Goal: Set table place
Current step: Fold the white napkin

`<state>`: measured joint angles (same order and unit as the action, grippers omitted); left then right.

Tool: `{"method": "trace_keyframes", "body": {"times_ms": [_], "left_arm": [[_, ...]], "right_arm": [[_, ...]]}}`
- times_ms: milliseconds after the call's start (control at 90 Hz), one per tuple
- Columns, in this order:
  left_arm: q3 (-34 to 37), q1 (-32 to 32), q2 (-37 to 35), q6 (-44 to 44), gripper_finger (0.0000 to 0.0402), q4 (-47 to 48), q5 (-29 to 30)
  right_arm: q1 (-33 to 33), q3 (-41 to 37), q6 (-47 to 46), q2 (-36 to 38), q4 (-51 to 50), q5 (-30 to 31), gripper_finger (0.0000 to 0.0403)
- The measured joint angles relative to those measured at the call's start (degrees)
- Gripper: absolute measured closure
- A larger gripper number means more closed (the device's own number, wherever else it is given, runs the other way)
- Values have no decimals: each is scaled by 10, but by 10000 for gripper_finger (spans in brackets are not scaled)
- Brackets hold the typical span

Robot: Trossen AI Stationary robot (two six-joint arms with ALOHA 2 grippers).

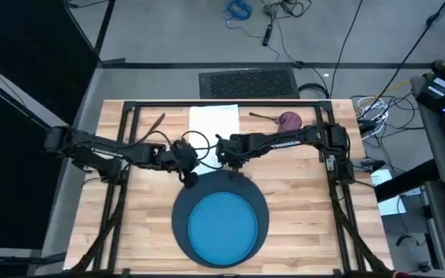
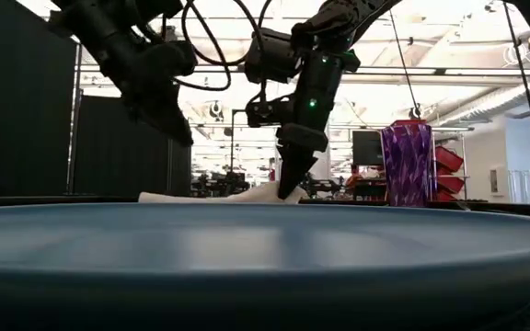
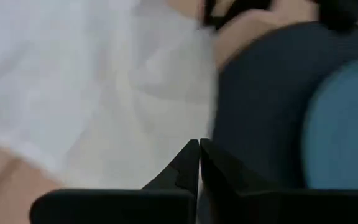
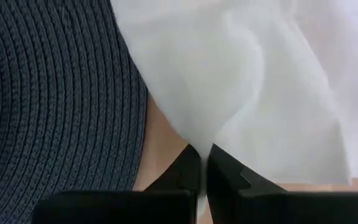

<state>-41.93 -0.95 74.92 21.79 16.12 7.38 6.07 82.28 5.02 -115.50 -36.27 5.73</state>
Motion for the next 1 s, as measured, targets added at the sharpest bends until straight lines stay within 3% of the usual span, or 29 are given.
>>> {"method": "trace_keyframes", "body": {"times_ms": [344, 644, 767, 1000], "left_arm": [[0, 0, 72, -12, 401, -35, -21], [0, 2, 75, -12, 402, -32, -18], [0, 2, 75, -29, 400, -32, -43], [0, 2, 75, -41, 341, -32, -55]], "right_arm": [[0, 0, 0, 0, -3, 0, 403], [0, 0, 2, 0, 1, 0, 403], [0, 0, 3, 0, 0, 0, 403], [0, 0, 4, 0, 0, 0, 403]]}}
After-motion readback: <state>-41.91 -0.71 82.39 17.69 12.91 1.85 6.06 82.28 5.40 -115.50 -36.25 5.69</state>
